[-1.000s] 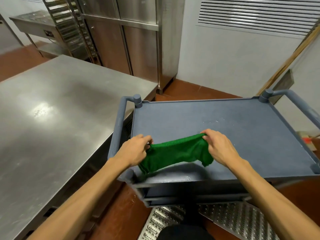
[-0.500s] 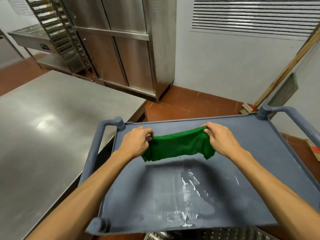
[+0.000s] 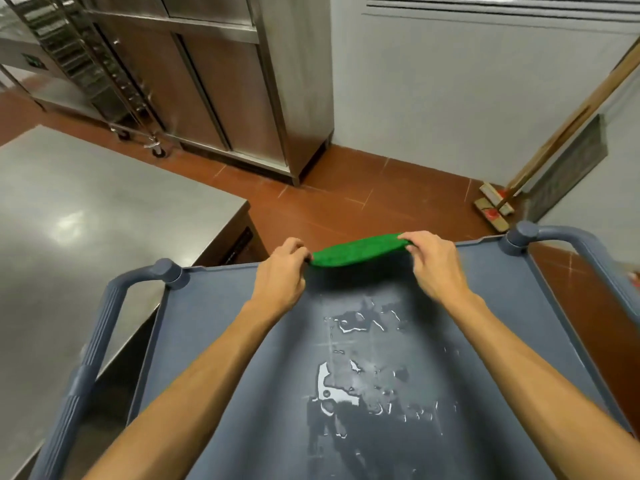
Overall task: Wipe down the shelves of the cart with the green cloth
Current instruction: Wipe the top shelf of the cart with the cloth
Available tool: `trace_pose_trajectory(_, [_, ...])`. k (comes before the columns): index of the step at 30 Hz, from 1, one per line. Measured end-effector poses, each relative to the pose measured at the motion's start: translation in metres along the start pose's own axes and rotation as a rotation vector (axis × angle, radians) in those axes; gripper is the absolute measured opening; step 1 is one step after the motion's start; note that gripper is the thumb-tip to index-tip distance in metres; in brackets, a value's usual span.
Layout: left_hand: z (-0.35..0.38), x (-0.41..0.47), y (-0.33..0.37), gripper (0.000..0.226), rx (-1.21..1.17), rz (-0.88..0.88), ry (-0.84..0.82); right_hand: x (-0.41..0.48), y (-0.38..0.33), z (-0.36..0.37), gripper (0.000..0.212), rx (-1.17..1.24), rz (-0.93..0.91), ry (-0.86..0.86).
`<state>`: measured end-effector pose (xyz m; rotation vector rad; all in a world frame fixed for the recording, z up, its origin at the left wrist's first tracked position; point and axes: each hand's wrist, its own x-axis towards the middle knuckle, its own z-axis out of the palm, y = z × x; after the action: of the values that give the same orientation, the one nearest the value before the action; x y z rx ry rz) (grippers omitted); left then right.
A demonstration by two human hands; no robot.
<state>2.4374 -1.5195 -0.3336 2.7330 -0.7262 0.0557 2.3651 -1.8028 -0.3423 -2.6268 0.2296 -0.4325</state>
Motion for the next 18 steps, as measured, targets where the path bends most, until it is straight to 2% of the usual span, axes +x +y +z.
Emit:
trace_pose_trajectory(4, [0.063, -0.023, 0.003, 0.031, 0.041, -0.091, -0.255, -0.038, 0.033, 0.043, 0.033, 0.038, 0.092, -0.201])
trace_pose_trajectory(6, [0.085, -0.041, 0.005, 0.028, 0.028, -0.115, -0.345, -0.066, 0.041, 0.059, 0.039, 0.066, 0.126, -0.311])
trace_pose_trajectory(10, [0.097, -0.061, 0.005, 0.020, -0.072, -0.169, -0.289, -0.099, 0.045, 0.071, 0.050, 0.091, 0.157, -0.248])
trace_pose_trajectory(18, [0.090, -0.073, 0.006, 0.018, -0.107, -0.180, -0.252, -0.102, 0.039, 0.055, 0.036, 0.099, 0.197, -0.315])
